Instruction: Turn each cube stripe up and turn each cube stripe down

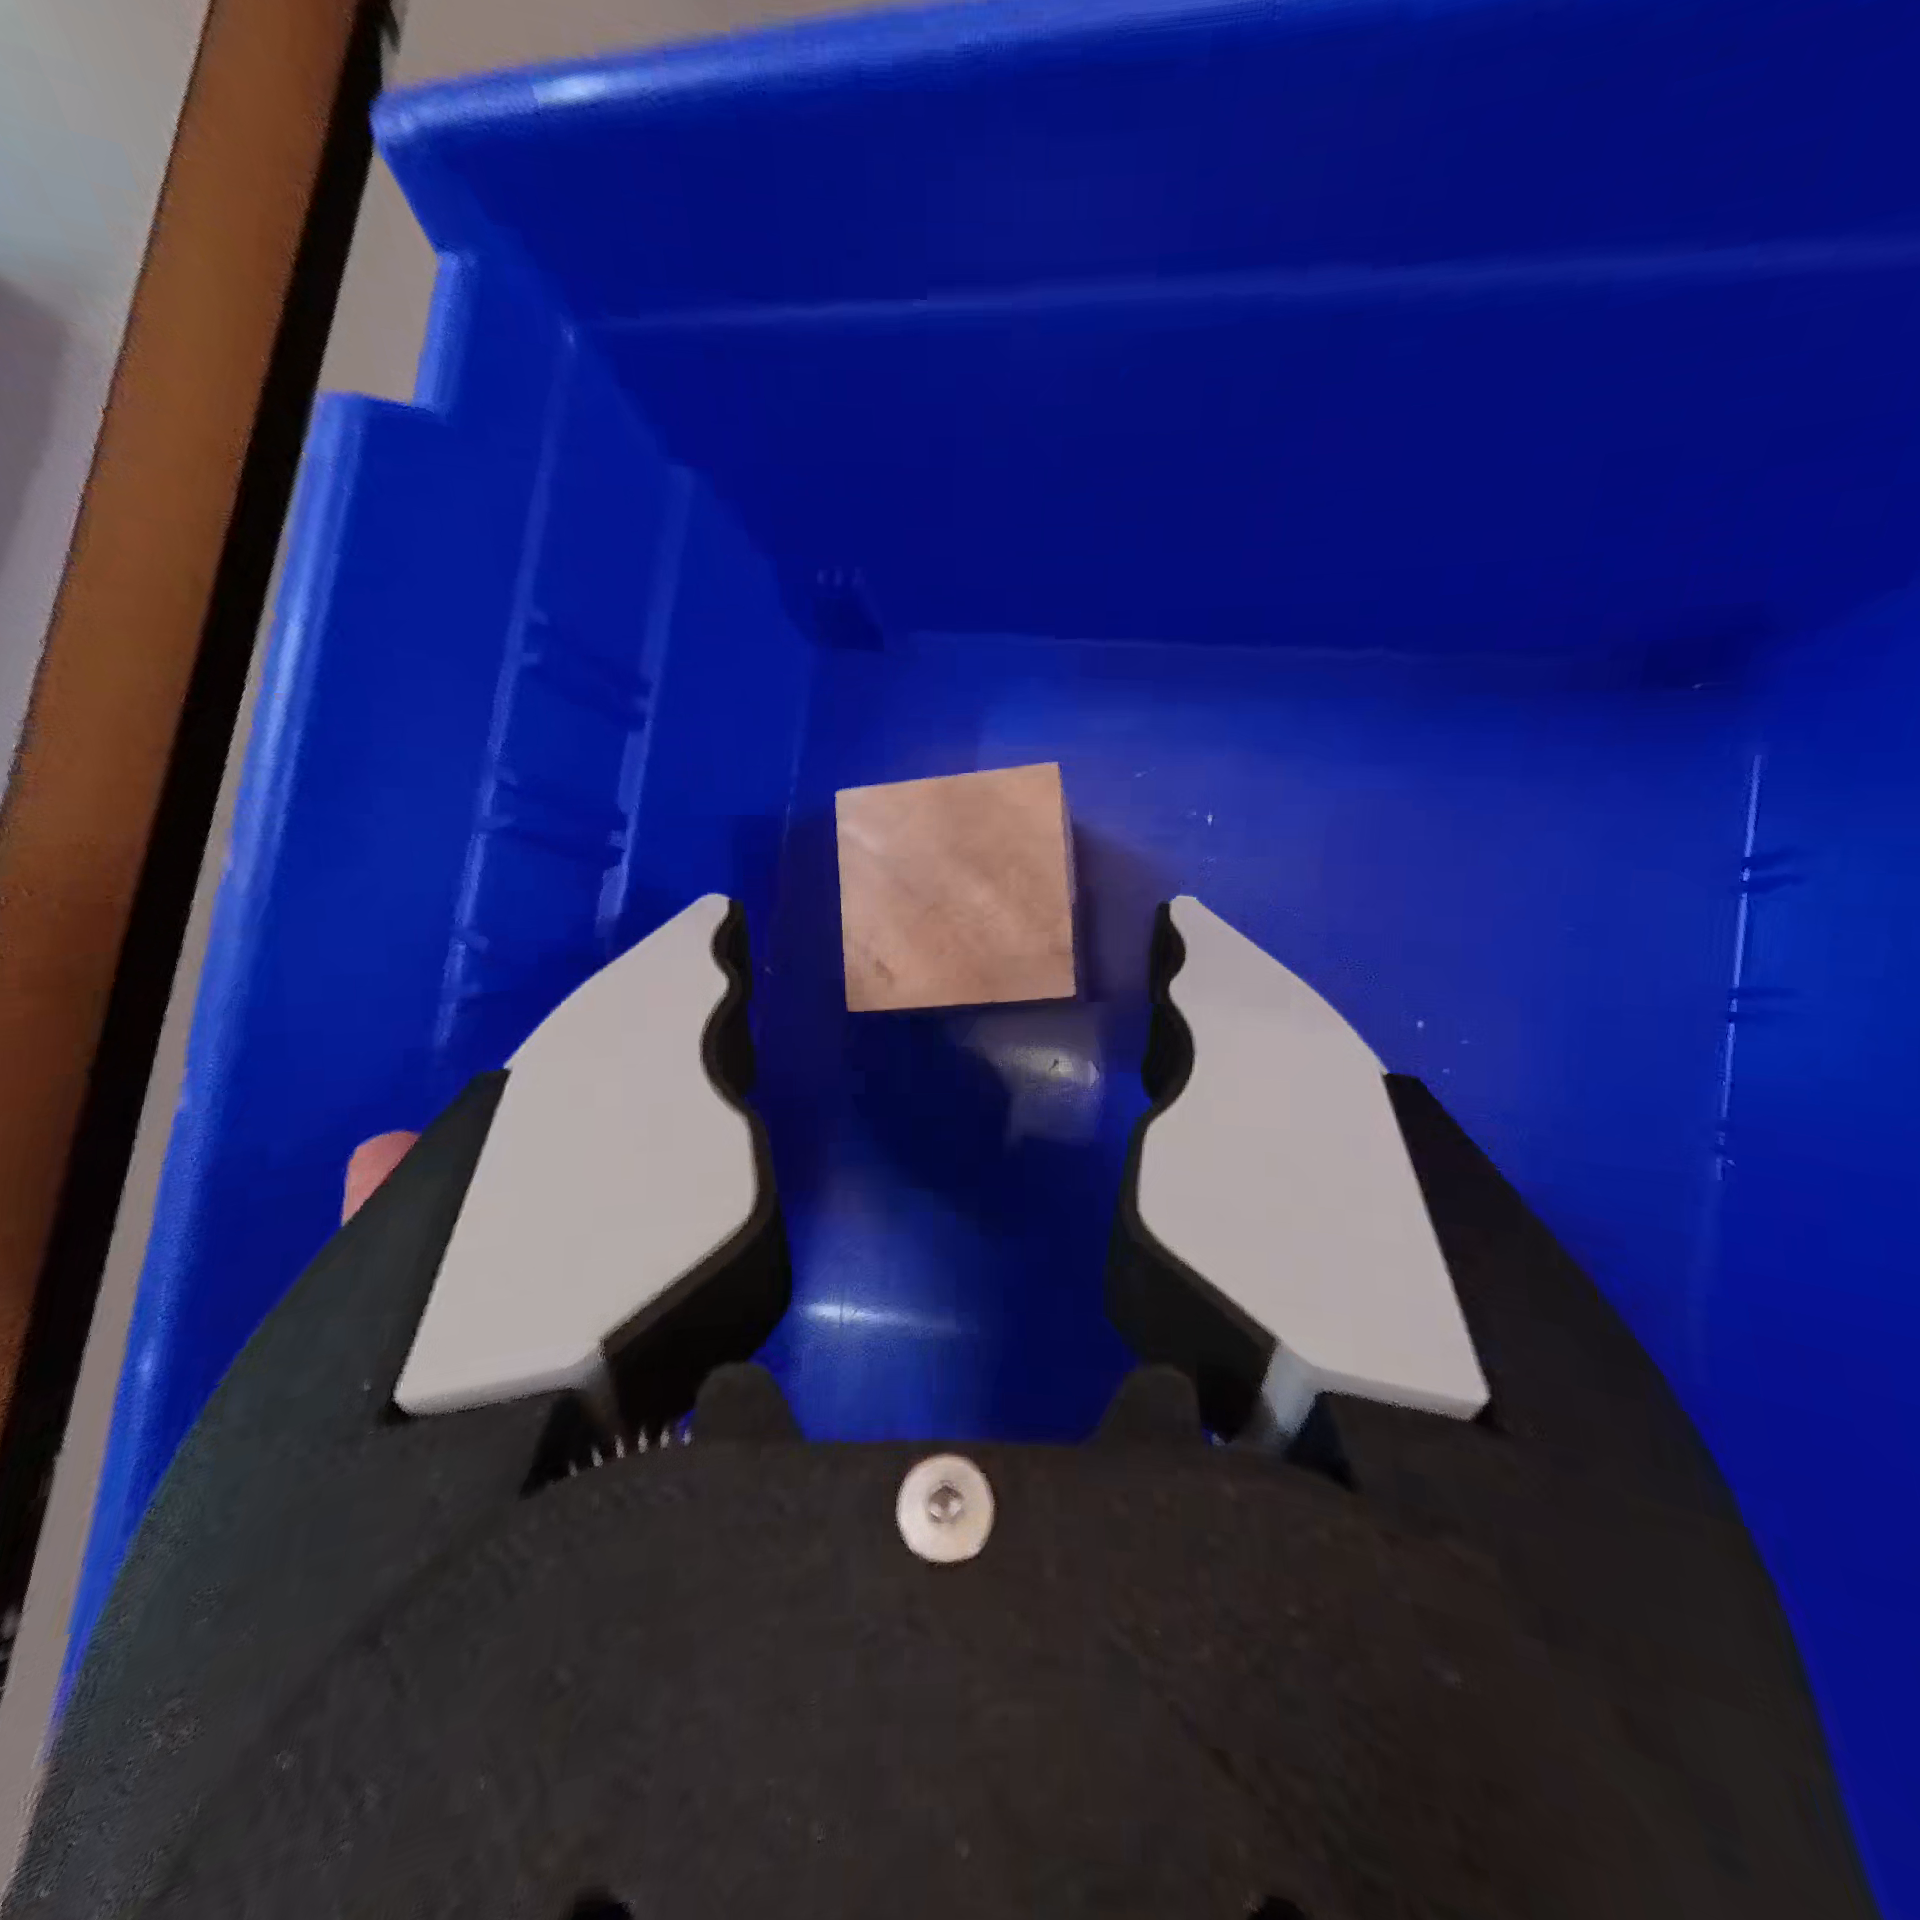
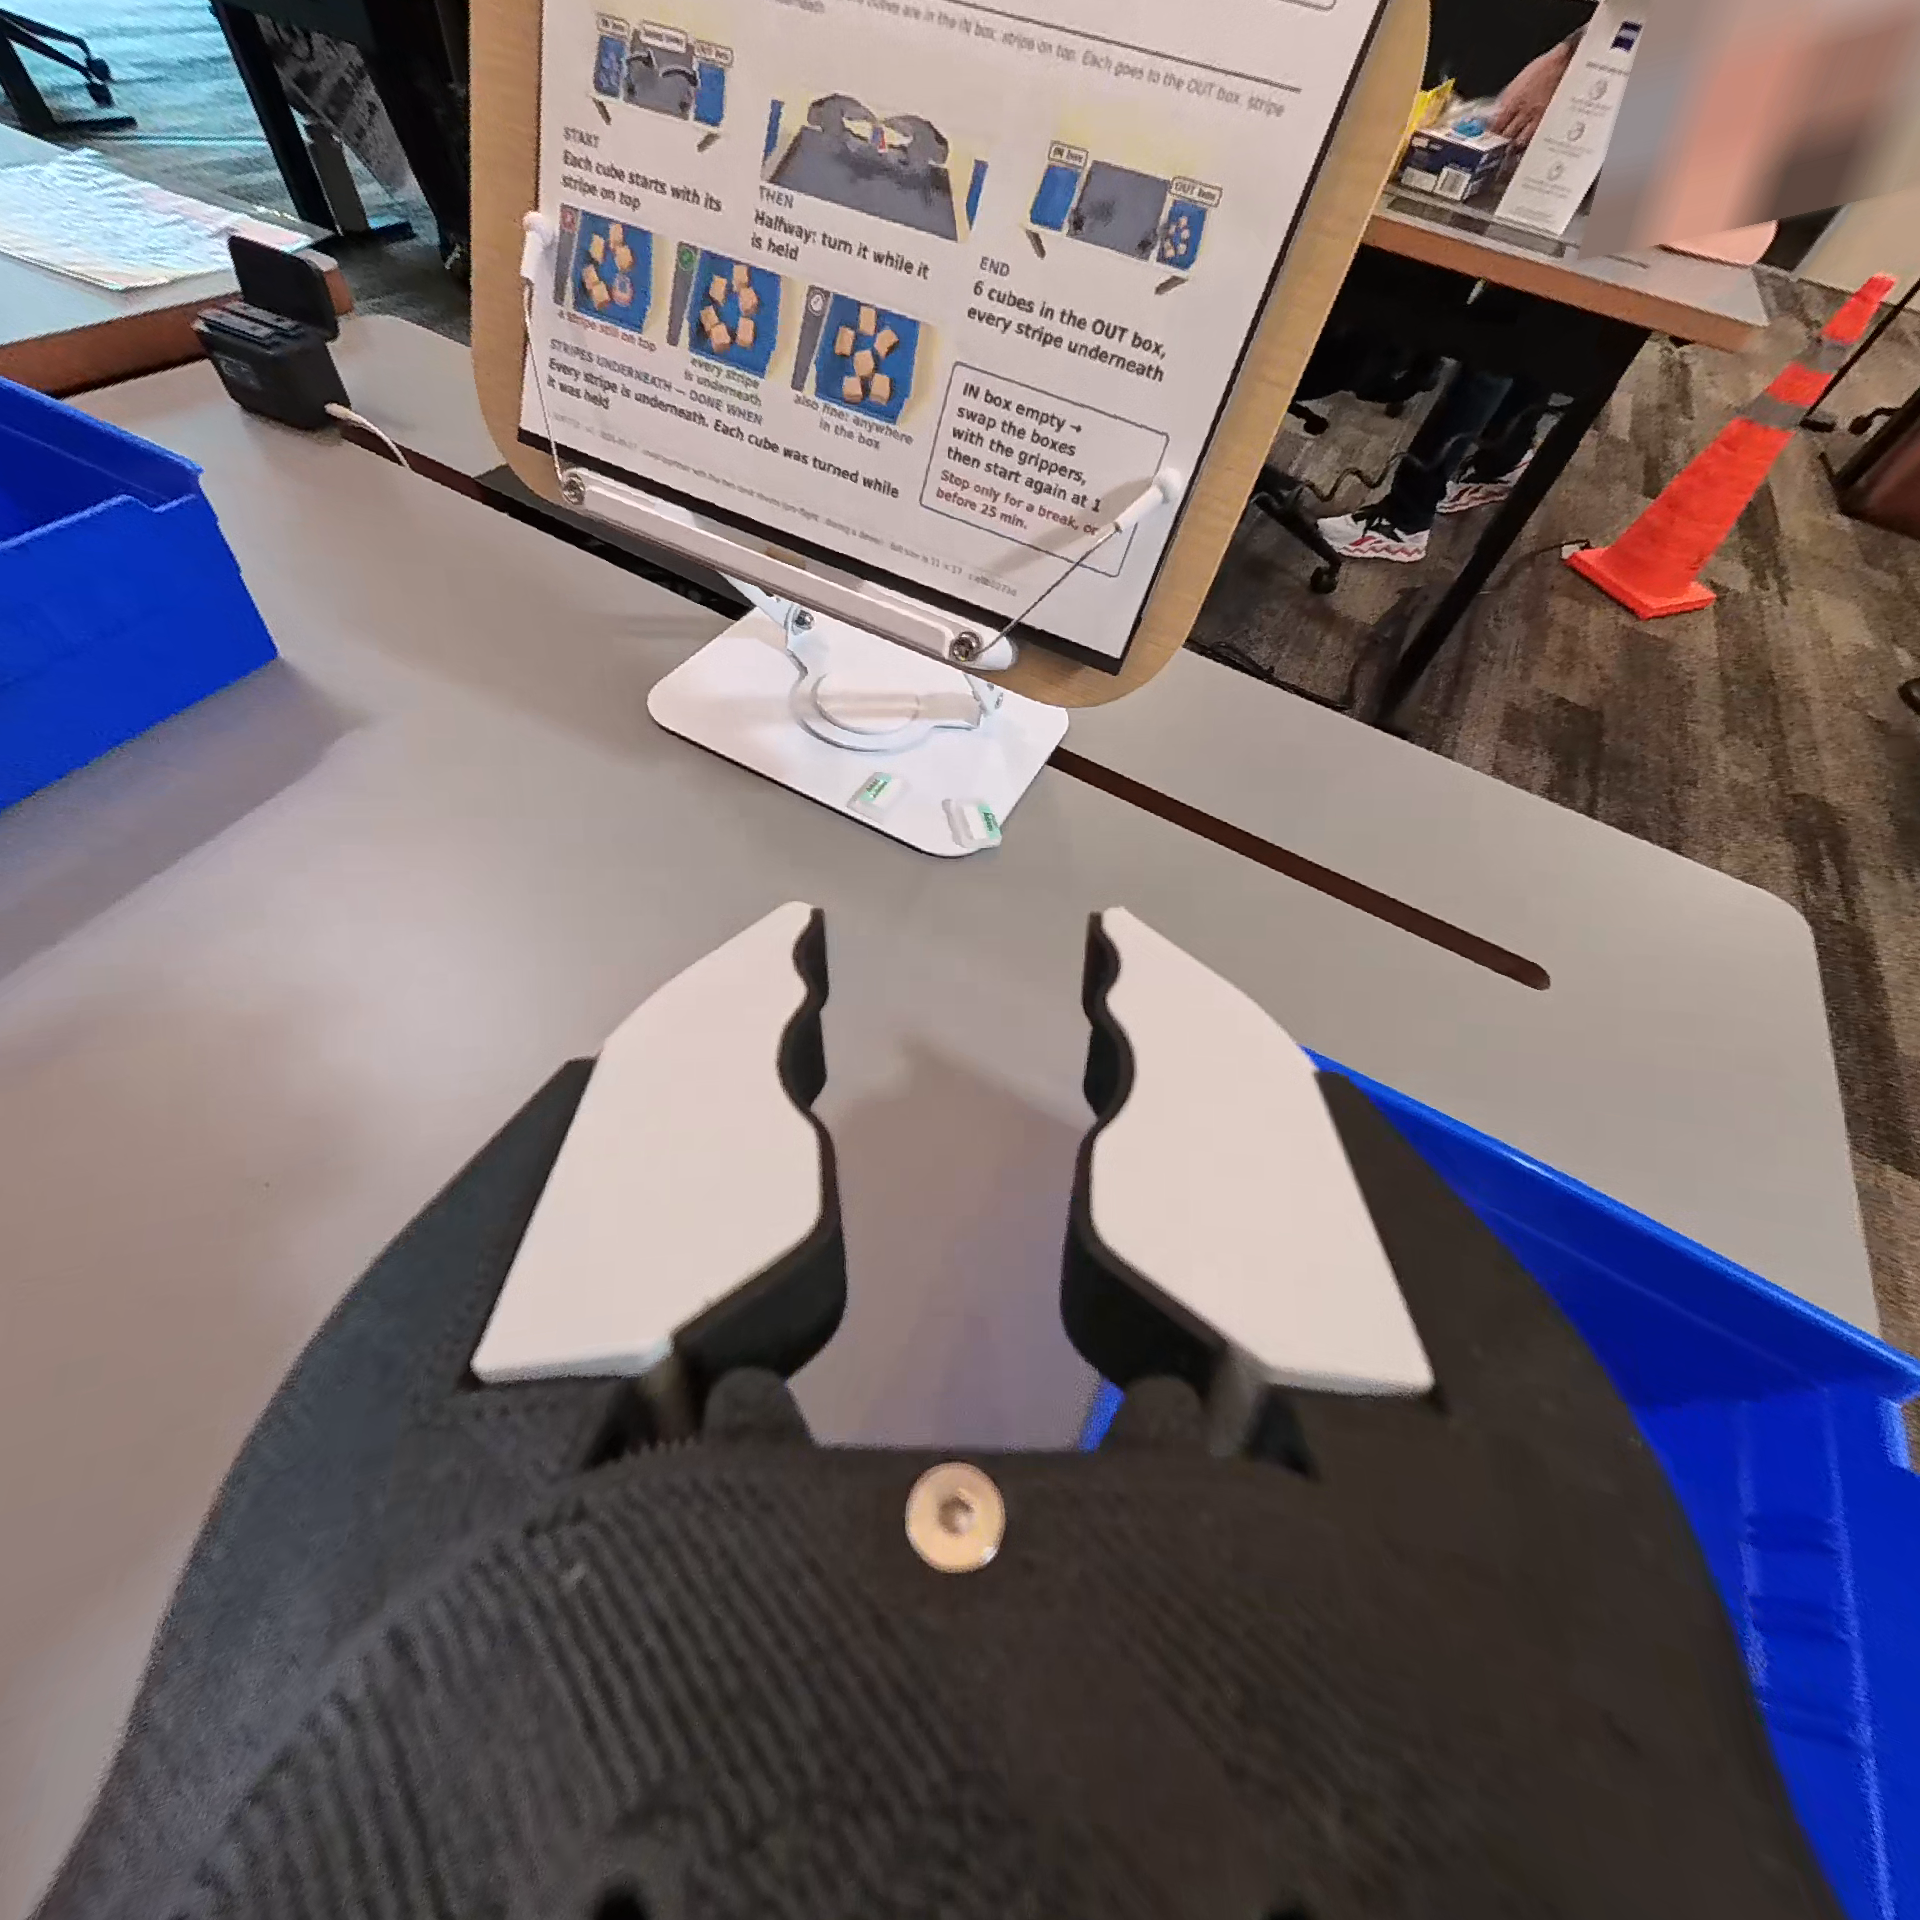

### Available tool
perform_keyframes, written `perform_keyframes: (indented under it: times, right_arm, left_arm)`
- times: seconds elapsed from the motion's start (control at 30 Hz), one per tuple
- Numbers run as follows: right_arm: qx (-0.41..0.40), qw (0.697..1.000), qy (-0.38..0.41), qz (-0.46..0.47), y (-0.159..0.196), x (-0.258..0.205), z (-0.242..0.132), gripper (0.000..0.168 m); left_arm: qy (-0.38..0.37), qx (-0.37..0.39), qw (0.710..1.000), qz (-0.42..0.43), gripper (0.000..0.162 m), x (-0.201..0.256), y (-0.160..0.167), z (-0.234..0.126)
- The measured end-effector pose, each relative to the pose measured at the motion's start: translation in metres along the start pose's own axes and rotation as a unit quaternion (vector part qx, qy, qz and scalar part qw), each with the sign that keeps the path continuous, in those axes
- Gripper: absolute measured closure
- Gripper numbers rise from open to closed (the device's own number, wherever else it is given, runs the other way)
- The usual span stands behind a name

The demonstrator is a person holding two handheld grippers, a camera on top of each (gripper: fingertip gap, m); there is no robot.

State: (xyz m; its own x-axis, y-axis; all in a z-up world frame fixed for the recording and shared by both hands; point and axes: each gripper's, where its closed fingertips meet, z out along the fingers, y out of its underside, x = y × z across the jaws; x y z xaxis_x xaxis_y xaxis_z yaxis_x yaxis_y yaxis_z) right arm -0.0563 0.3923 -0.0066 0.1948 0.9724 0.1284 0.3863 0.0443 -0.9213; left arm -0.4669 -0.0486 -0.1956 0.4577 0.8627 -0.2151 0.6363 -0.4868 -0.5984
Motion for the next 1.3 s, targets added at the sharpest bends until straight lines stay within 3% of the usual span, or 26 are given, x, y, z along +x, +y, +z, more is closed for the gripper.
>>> perform_keyframes:
  times: [0.17,0.27,0.43,0.6,0.7,0.77,0.83,0.97,1.03,1.17,1.3]
  right_arm:
    - [0.003,1.000,-0.004,-0.002,-0.002,-0.003,-0.001,0.120]
    - [0.007,1.000,-0.006,-0.004,-0.006,-0.006,-0.003,0.120]
    - [0.013,1.000,-0.008,-0.013,-0.011,-0.012,-0.006,0.120]
    - [0.027,0.999,-0.024,-0.007,-0.018,-0.021,-0.008,0.122]
    - [0.042,0.998,-0.049,0.007,-0.023,-0.034,-0.008,0.124]
    - [0.053,0.996,-0.069,0.016,-0.027,-0.046,-0.007,0.123]
    - [0.073,0.993,-0.091,0.018,-0.032,-0.059,-0.007,0.118]
    - [0.142,0.973,-0.173,0.050,-0.051,-0.097,-0.014,0.108]
    - [0.168,0.954,-0.231,0.093,-0.059,-0.118,-0.020,0.107]
    - [0.217,0.929,-0.277,0.111,-0.067,-0.140,-0.028,0.101]
    - [0.238,0.935,-0.257,0.048,-0.065,-0.156,-0.030,0.100]
  left_arm:
    - [0.040,-0.011,0.999,-0.029,0.090,0.005,0.008,0.012]
    - [0.049,-0.010,0.998,-0.024,0.112,0.005,0.011,0.016]
    - [0.030,0.015,0.999,-0.023,0.114,-0.005,0.002,0.009]
    - [0.039,0.132,0.989,-0.047,0.114,-0.005,-0.049,-0.048]
    - [0.130,0.215,0.966,-0.065,0.115,0.026,-0.087,-0.103]
    - [0.232,0.269,0.933,-0.063,0.115,0.064,-0.108,-0.150]
    - [0.357,0.308,0.880,-0.063,0.115,0.109,-0.121,-0.201]
    - [0.619,0.309,0.718,-0.084,0.116,0.190,-0.115,-0.298]
    - [0.709,0.276,0.641,-0.100,0.116,0.219,-0.104,-0.329]
    - [0.823,0.183,0.519,-0.143,0.116,0.261,-0.084,-0.362]
    - [0.867,0.119,0.454,-0.169,0.116,0.289,-0.068,-0.371]
